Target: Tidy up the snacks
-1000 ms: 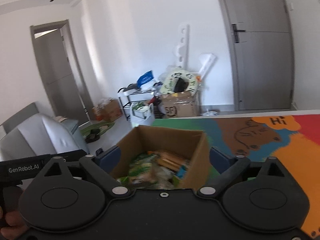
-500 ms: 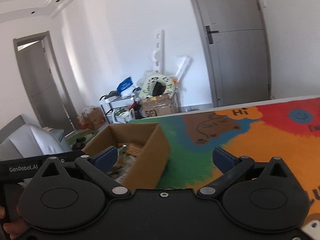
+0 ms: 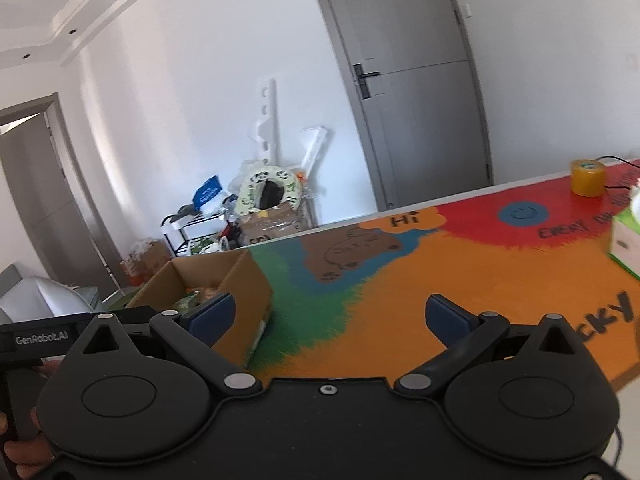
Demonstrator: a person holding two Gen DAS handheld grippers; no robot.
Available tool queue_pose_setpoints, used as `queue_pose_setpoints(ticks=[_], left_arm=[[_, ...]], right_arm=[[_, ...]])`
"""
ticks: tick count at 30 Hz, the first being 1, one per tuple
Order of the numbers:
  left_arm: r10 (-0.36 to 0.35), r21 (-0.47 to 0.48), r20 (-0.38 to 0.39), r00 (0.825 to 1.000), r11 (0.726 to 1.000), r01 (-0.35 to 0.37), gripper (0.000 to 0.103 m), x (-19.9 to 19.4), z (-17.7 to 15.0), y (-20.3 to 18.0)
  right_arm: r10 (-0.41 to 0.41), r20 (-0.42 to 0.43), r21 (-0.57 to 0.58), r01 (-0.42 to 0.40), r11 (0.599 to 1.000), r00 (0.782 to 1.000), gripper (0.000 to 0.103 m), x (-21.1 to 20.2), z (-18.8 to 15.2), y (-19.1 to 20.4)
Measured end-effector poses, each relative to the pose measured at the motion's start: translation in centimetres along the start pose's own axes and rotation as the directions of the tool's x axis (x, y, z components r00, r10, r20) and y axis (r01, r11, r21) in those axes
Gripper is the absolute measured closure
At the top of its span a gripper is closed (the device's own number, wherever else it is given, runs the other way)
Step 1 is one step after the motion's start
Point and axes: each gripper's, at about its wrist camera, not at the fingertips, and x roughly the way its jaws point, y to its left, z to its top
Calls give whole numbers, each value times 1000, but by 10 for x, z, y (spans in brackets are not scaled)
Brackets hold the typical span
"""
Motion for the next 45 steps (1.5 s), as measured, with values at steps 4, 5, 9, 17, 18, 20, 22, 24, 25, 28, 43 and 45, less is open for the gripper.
queue_pose_setpoints(ticks=[4,5,9,17,18,20,22,24,25,28,43,45], left_arm=[[-7,12,-4,1000,1000,7,4,-4,-5,-6],[-9,14,-4,1000,1000,9,4,-5,-6,-7],[-17,22,-4,1000,1000,17,3,-12,-10,-11],[-50,56,-16,999,997,51,3,-29,-12,-20],[-55,56,-17,998,997,56,3,-32,-13,-21],[-61,61,-12,998,996,61,3,-38,-13,-22],[-62,68,-7,998,996,63,3,-44,-14,-24],[-75,67,-11,997,995,75,3,-48,-15,-24],[-80,68,-16,997,994,81,3,-49,-15,-25],[-79,78,-28,996,994,81,3,-55,-16,-27],[-102,160,-35,994,981,106,3,-90,-21,-32],[-102,161,-37,994,981,107,3,-92,-22,-30]], right_arm=[[-17,9,10,17,1000,1000,0,-11,-6,-7],[-22,11,12,22,1000,1000,0,-14,-7,-9],[-42,15,14,42,999,999,0,-29,-11,-10],[-87,24,34,86,996,996,0,-63,-15,-16],[-97,27,33,96,995,995,0,-67,-16,-16],[-118,32,30,117,993,992,0,-76,-16,-15],[-126,32,28,125,992,992,0,-83,-17,-15],[-133,27,31,132,991,991,0,-90,-18,-15],[-135,25,35,134,990,991,0,-93,-18,-15],[-129,19,38,128,991,991,0,-103,-18,-15],[-140,-36,45,142,989,989,0,-139,-23,-14],[-144,-35,43,146,988,989,0,-142,-22,-14]])
